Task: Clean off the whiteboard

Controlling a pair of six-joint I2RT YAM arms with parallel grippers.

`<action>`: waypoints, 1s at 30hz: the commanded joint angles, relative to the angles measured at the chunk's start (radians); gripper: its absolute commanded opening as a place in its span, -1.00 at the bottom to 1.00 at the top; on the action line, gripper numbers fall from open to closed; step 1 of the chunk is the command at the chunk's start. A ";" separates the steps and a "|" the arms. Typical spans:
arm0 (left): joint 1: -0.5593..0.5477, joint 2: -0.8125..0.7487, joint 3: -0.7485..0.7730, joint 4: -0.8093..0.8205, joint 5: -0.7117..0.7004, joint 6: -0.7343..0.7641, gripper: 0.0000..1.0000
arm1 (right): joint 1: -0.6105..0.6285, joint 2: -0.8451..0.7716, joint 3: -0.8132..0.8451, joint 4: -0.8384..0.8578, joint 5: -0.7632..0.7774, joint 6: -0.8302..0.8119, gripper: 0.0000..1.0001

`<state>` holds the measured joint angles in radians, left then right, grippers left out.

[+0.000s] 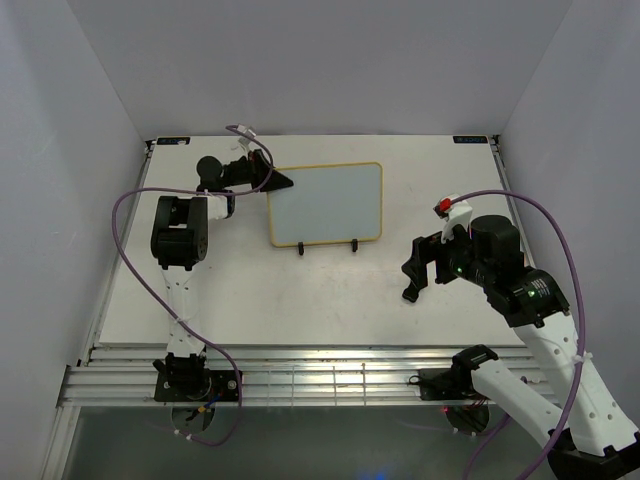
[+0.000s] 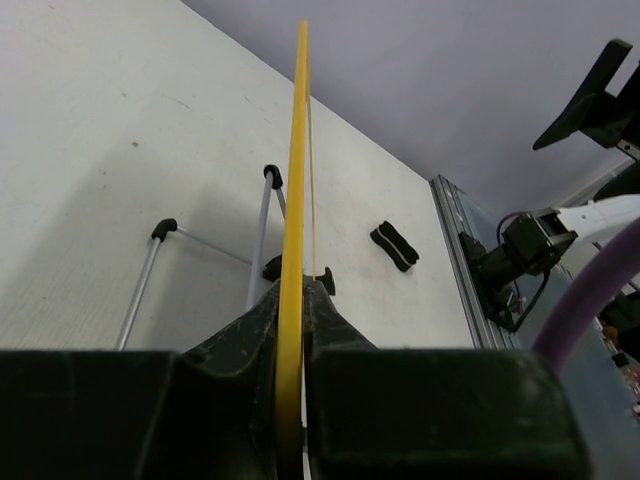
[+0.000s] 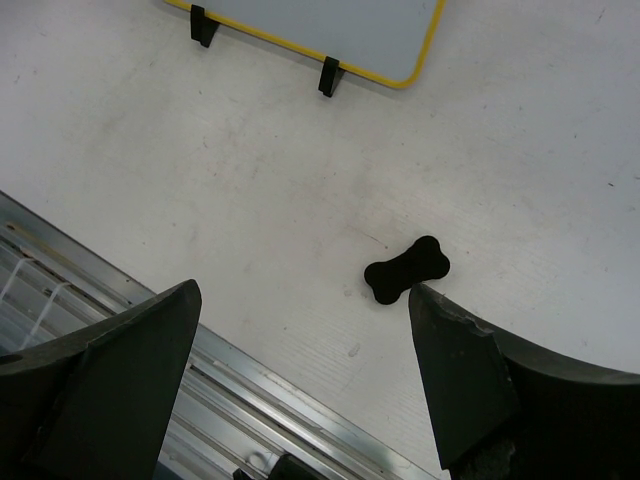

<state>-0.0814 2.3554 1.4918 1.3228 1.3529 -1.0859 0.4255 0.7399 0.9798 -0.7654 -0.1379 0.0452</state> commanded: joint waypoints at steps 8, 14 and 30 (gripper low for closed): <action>-0.021 -0.073 -0.077 0.237 0.089 0.053 -0.12 | -0.002 -0.017 0.013 0.011 -0.023 -0.010 0.80; -0.021 -0.090 -0.082 0.230 0.080 0.069 0.08 | -0.002 -0.016 0.010 0.012 -0.026 -0.013 0.80; -0.003 -0.229 -0.087 -0.415 -0.058 0.565 0.96 | -0.004 -0.010 0.003 0.017 -0.040 -0.016 0.80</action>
<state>-0.0937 2.2486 1.3991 1.1511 1.3743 -0.7746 0.4255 0.7326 0.9787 -0.7650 -0.1616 0.0441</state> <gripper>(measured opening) 0.979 0.898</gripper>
